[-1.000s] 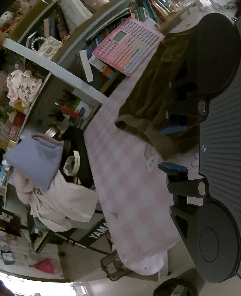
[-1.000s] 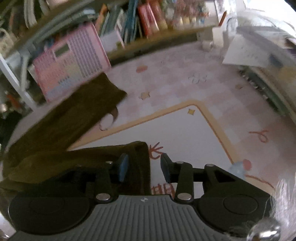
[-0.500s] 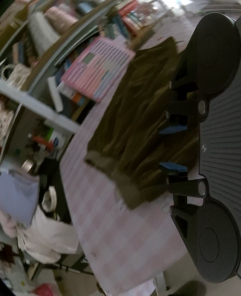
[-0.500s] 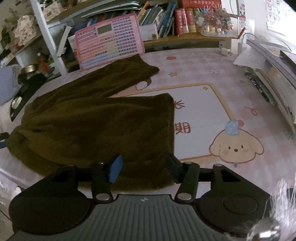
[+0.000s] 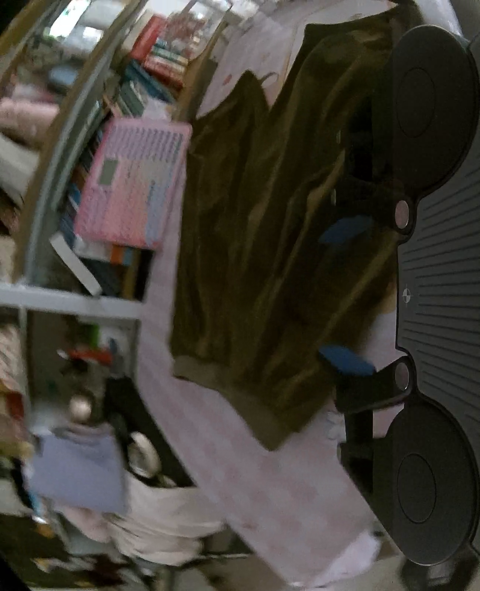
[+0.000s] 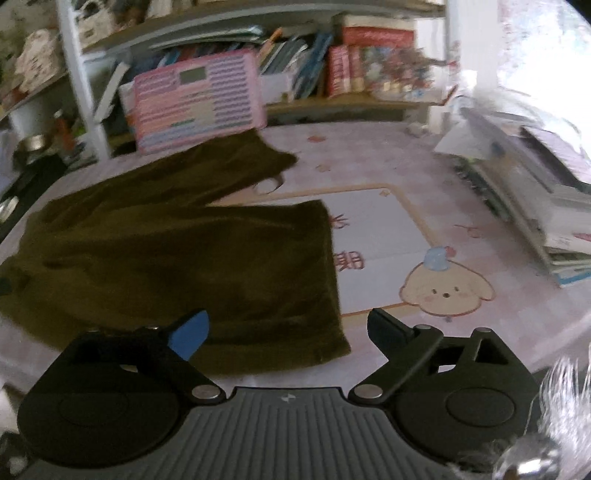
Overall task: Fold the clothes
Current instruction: 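Release the garment edge from the left gripper onto the mat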
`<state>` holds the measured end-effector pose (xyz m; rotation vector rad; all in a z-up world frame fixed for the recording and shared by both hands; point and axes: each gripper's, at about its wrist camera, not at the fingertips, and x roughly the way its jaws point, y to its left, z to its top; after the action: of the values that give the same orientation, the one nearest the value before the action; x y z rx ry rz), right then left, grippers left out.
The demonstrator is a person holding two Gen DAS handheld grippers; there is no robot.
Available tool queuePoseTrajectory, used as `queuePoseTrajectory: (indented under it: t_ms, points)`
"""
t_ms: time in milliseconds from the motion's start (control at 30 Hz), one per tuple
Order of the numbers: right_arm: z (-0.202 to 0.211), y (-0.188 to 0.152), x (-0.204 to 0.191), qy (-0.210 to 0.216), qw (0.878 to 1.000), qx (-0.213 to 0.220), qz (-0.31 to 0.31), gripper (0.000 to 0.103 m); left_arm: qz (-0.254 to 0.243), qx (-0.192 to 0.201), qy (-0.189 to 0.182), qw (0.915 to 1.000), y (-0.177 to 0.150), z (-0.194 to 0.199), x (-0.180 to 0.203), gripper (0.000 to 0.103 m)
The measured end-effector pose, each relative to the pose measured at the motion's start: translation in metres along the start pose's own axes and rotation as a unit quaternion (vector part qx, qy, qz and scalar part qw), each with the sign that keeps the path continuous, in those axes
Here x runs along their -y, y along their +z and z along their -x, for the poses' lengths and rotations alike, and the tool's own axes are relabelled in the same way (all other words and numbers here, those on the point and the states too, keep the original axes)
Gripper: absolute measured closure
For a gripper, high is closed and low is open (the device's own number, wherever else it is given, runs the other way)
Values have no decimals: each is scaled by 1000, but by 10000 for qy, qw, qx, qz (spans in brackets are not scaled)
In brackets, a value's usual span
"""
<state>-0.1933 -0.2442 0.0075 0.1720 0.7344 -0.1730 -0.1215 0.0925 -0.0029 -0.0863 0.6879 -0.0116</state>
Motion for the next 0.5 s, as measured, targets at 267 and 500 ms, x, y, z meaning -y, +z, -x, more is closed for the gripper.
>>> queuePoseTrajectory:
  t_ms: [267, 500]
  points:
    - [16, -8, -26, -299, 9994, 105, -121, 4, -511, 112, -361, 9980, -6, 11, -4, 27]
    - [24, -12, -53, -467, 9986, 131, -189, 4, -809, 123, -639, 9946, -9, 16, -12, 15]
